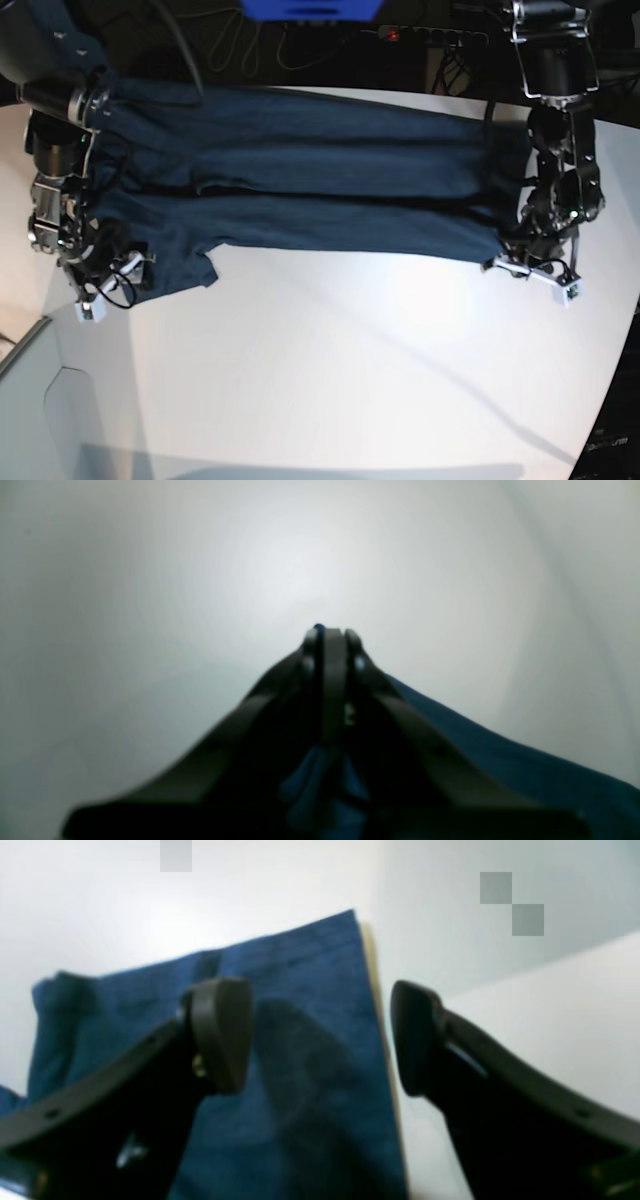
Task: Layout the t-shirt on the table in an organized manner, then fold the t-shirt properly
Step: 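Fold the shirt over again lengthwise with both grippers into a long strip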
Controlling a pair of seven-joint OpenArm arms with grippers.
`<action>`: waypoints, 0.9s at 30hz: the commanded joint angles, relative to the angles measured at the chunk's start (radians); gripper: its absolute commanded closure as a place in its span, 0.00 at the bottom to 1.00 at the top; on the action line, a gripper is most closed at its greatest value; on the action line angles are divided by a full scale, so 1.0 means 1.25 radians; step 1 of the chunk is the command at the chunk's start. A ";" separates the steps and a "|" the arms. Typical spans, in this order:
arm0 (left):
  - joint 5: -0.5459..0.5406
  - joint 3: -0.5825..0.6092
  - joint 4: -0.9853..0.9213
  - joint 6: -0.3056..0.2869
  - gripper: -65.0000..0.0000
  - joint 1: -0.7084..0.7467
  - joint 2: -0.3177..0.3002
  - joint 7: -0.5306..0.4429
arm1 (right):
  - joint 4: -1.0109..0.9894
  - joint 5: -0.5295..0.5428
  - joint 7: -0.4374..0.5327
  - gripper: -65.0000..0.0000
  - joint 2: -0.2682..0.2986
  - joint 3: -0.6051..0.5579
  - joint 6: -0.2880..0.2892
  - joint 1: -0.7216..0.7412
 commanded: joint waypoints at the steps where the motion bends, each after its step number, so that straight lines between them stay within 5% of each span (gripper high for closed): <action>1: 0.001 -0.005 0.014 -0.002 1.00 -0.017 -0.008 -0.017 | 0.005 0.001 -0.003 0.36 0.011 -0.008 0.006 0.003; 6: 0.001 -0.005 0.013 -0.002 1.00 -0.018 -0.011 -0.017 | 0.005 0.001 -0.003 0.53 0.011 -0.055 0.006 -0.011; 11: -0.002 -0.005 0.012 -0.003 1.00 -0.020 -0.012 -0.018 | 0.005 0.001 -0.002 1.00 0.011 -0.076 0.006 -0.006; 22: -0.005 -0.003 0.012 -0.003 1.00 -0.096 -0.008 -0.019 | 0.006 0.005 0.001 1.00 0.029 -0.073 0.006 0.083; 27: -0.005 -0.003 0.010 -0.003 1.00 -0.126 -0.008 -0.019 | 0.054 0.005 -0.001 1.00 0.027 0.015 0.007 0.107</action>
